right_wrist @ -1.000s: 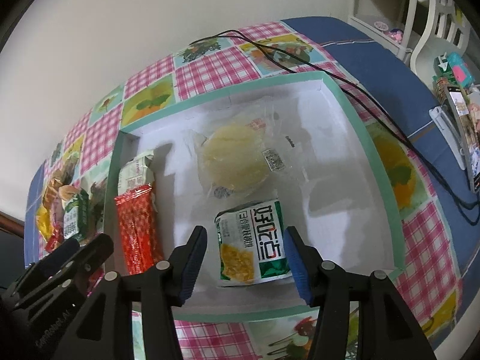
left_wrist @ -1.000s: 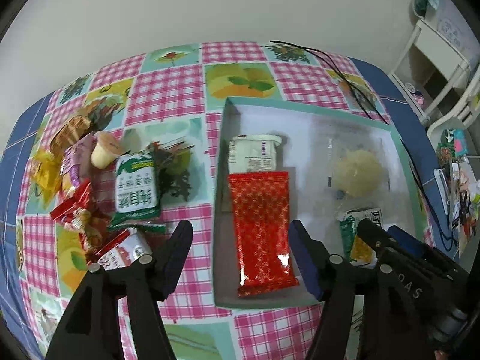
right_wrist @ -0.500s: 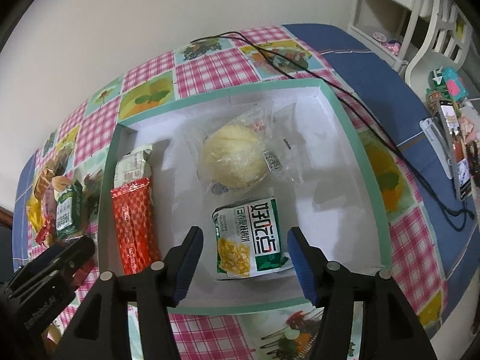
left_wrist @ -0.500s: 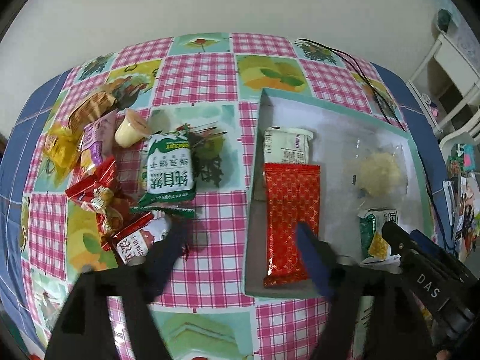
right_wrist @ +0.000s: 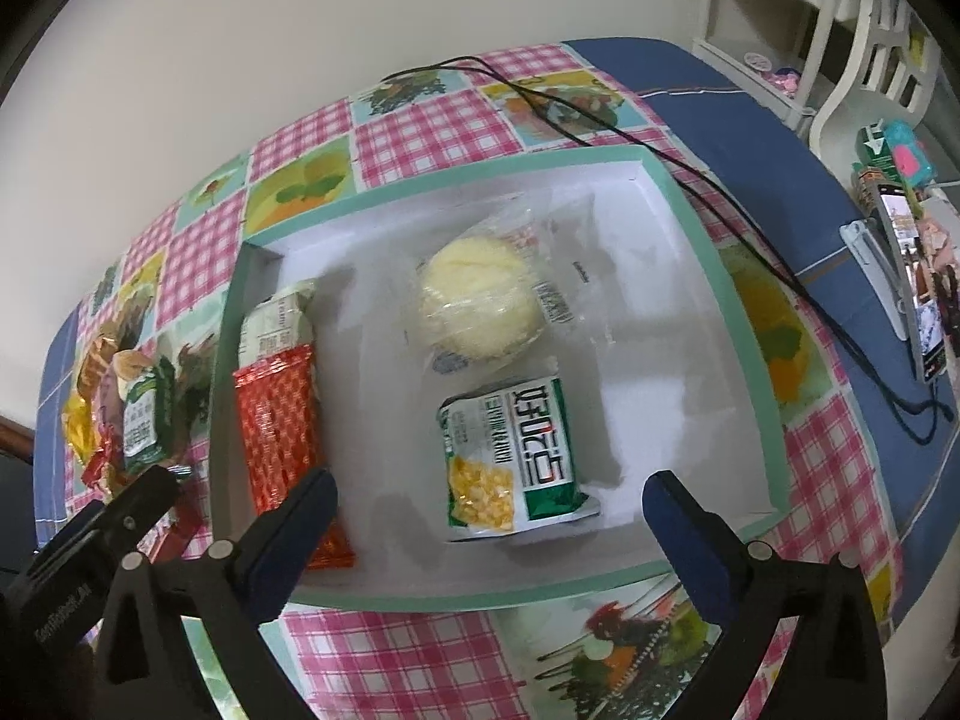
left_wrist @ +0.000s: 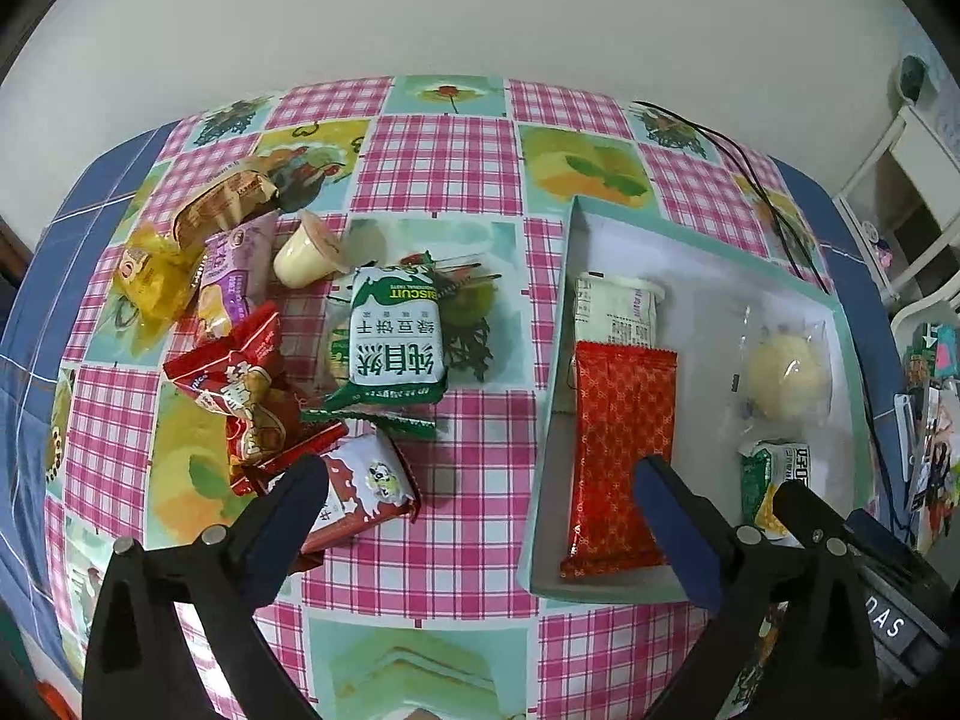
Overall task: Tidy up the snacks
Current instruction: 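Withdraw both open tools from the tray back toward the snack pile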
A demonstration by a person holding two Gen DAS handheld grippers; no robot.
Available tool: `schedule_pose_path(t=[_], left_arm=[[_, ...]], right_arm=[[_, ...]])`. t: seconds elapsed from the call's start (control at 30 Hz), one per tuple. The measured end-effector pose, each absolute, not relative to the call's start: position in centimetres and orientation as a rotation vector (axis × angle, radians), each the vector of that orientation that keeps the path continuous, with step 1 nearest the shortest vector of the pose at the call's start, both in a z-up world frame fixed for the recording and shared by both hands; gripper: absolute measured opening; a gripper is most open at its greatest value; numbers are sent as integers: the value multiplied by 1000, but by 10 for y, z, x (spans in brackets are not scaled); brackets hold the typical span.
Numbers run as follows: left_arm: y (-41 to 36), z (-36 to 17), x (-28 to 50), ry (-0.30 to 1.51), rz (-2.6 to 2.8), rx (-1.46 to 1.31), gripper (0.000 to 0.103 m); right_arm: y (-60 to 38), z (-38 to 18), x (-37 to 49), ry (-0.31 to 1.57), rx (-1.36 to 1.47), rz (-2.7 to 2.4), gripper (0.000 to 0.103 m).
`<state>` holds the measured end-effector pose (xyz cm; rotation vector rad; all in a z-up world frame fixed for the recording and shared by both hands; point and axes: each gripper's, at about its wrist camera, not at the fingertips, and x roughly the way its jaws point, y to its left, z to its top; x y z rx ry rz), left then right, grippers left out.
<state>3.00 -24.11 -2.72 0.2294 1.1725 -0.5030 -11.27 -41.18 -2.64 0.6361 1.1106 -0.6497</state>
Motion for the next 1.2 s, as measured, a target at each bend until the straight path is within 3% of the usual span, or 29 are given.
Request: schedule_pose_path(t=[1.2], left_arm=[[-164, -5, 67, 1114, -444, 119, 102]], right_arm=[[-361, -6, -71, 1024, 613, -473, 103]])
